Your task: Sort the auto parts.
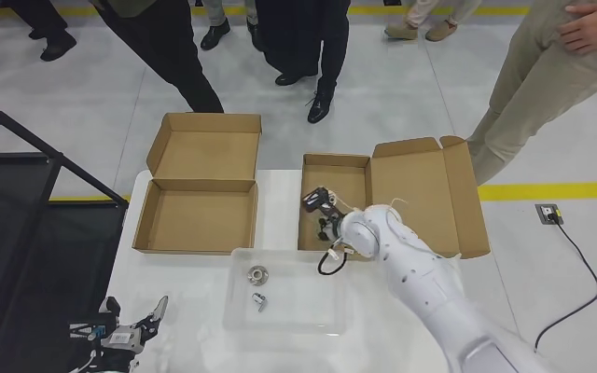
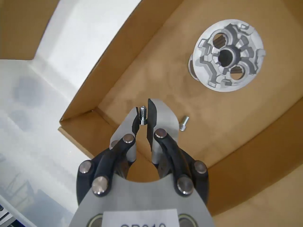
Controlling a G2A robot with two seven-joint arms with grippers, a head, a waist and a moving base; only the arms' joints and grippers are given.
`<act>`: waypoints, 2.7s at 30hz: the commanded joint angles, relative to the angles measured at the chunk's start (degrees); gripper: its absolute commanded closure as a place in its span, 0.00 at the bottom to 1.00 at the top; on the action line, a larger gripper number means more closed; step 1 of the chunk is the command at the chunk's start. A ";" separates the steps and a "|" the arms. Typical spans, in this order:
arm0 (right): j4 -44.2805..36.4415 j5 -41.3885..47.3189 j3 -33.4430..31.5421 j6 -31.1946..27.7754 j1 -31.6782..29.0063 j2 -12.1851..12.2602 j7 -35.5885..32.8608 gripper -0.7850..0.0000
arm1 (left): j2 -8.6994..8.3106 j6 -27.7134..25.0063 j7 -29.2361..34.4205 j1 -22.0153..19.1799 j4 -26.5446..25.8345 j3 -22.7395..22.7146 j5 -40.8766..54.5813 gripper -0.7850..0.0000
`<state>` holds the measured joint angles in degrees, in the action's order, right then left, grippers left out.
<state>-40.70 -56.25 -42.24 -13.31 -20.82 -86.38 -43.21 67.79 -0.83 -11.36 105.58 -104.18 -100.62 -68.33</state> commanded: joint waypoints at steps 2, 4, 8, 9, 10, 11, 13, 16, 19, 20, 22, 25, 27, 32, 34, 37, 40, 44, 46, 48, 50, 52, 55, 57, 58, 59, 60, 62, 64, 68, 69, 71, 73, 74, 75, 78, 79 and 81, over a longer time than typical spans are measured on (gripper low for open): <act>2.60 -0.58 1.50 0.98 0.88 -1.21 0.82 1.00 | 0.00 0.00 0.00 0.00 0.00 0.00 0.00 0.00; 4.99 -0.83 2.31 1.55 1.64 -2.09 1.76 1.00 | 0.00 0.00 0.00 0.00 0.00 0.00 0.00 0.00; 8.59 -0.49 3.06 1.44 2.73 -3.33 3.05 1.00 | 0.00 0.00 0.00 0.00 0.00 0.00 0.00 0.00; 9.48 -0.38 3.17 1.47 3.01 -3.64 3.55 1.00 | 0.00 0.00 0.00 0.00 0.00 0.00 0.00 0.00; 10.33 -0.31 3.28 1.49 3.26 -3.92 3.98 1.00 | 0.00 0.00 0.00 0.00 0.00 0.00 0.00 0.00; 11.11 -0.30 3.40 1.39 3.52 -4.19 4.29 1.00 | 0.00 0.00 0.00 0.00 0.00 0.00 0.00 0.00; 12.53 -0.21 3.57 1.24 3.98 -4.69 4.88 0.96 | 0.00 0.00 0.00 0.00 0.00 0.00 0.00 0.00; 14.28 -0.12 3.73 1.13 4.58 -5.34 5.67 0.89 | 0.00 0.00 0.00 0.00 0.00 0.00 0.00 0.00; 15.70 -0.01 3.77 0.93 5.05 -5.88 6.29 0.81 | 0.00 0.00 0.00 0.00 0.00 0.00 0.00 0.00; 16.08 0.00 3.79 0.86 5.16 -6.04 6.44 0.79 | 0.00 0.00 0.00 0.00 0.00 0.00 0.00 0.00; 16.72 -0.08 3.83 0.68 5.35 -6.31 6.80 0.76 | 0.00 0.00 0.00 0.00 0.00 0.00 0.00 0.00; 17.48 -0.09 3.73 0.61 5.56 -6.62 7.40 0.75 | 0.00 0.00 0.00 0.00 0.00 0.00 0.00 0.00; 17.76 -0.21 3.68 0.54 5.64 -6.78 7.73 0.75 | 0.00 0.00 0.00 0.00 0.00 0.00 0.00 0.00; 17.87 -0.69 3.43 0.76 5.73 -6.94 8.68 0.76 | 0.00 0.00 0.00 0.00 0.00 0.00 0.00 0.00; 17.64 -0.63 3.13 0.53 5.67 -6.89 9.10 0.77 | 0.00 0.00 0.00 0.00 0.00 0.00 0.00 0.00; 16.94 -0.54 2.59 0.14 5.43 -6.66 9.58 0.76 | 0.00 0.00 0.00 0.00 0.00 0.00 0.00 0.00; 15.67 -0.56 1.92 -0.43 4.90 -6.23 10.10 0.78 | 0.00 0.00 0.00 0.00 0.00 0.00 0.00 0.00; 12.38 -0.13 0.11 -2.13 3.66 -4.98 11.23 0.77 | 0.00 0.00 0.00 0.00 0.00 0.00 0.00 0.00; 10.32 -0.09 -0.76 -2.74 2.84 -4.32 11.49 0.77 | 0.00 0.00 0.00 0.00 0.00 0.00 0.00 0.00; 7.19 -0.60 -1.90 -2.88 1.65 -3.36 11.52 0.77 | 0.00 0.00 0.00 0.00 0.00 0.00 0.00 0.00; 2.47 -1.54 -3.46 -2.56 -0.30 -2.08 10.90 0.78 | 0.00 0.00 0.00 0.00 0.00 0.00 0.00 0.00; -1.64 -2.22 -4.83 -2.36 -2.07 -1.08 10.10 0.78 | 0.00 0.00 0.00 0.00 0.00 0.00 0.00 0.00; -10.14 -3.86 -7.78 -2.01 -5.88 0.87 7.70 0.78 | 0.00 0.00 0.00 0.00 0.00 0.00 0.00 0.00; -16.25 -5.22 -9.88 -1.87 -8.81 2.13 5.64 0.79 | 0.00 0.00 0.00 0.00 0.00 0.00 0.00 0.00; -19.33 -5.67 -10.94 -1.99 -10.35 2.71 4.64 0.79 | 0.00 0.00 0.00 0.00 0.00 0.00 0.00 0.00; -23.21 -6.26 -12.35 -2.25 -12.33 3.42 3.37 0.79 | 0.00 0.00 0.00 0.00 0.00 0.00 0.00 0.00; -25.07 -6.43 -13.02 -2.48 -13.30 3.74 2.87 0.79 | 0.00 0.00 0.00 0.00 0.00 0.00 0.00 0.00; -30.07 -6.55 -14.94 -3.56 -15.95 4.57 1.77 0.80 | 0.00 0.00 0.00 0.00 0.00 0.00 0.00 0.00; -34.26 -6.38 -16.49 -4.92 -18.24 5.21 1.24 0.80 | 0.00 0.00 0.00 0.00 0.00 0.00 0.00 0.00; -40.56 -5.27 -19.05 -7.66 -21.92 6.15 1.82 0.82 | 0.00 0.00 0.00 0.00 0.00 0.00 0.00 0.00; -41.86 -4.82 -19.64 -8.70 -22.71 6.36 2.23 0.81 | 0.00 0.00 0.00 0.00 0.00 0.00 0.00 0.00; -44.30 -3.71 -20.95 -10.75 -24.29 6.77 3.37 0.80 | 0.00 0.00 0.00 0.00 0.00 0.00 0.00 0.00; -46.91 -2.94 -22.13 -12.76 -26.09 7.20 4.42 0.75 | 0.00 0.00 0.00 0.00 0.00 0.00 0.00 0.00; -48.19 -2.15 -22.64 -13.86 -27.06 7.40 4.68 0.54 | 0.00 0.00 0.00 0.00 0.00 0.00 0.00 0.00; -48.94 -1.32 -23.03 -14.50 -27.70 7.52 4.91 0.00 | 0.00 0.00 0.00 0.00 0.00 0.00 0.00 0.00; -48.94 -1.32 -23.03 -14.50 -27.70 7.52 4.91 0.00 | -0.01 -0.18 -0.10 -0.13 -0.15 -0.04 -0.12 0.00; -48.94 -1.32 -23.03 -14.50 -27.70 7.52 4.91 0.00 | -0.05 -0.61 -0.35 -0.36 -0.24 -0.17 -0.52 0.00; -48.94 -1.32 -23.03 -14.50 -27.70 7.52 4.91 0.00 | -0.15 -1.51 -0.59 -1.16 -0.66 -0.45 -2.26 0.00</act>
<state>-89.63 -57.56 -65.27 -27.80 -48.51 -78.86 -38.30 67.70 -1.79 -11.92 104.84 -104.56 -100.98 -69.59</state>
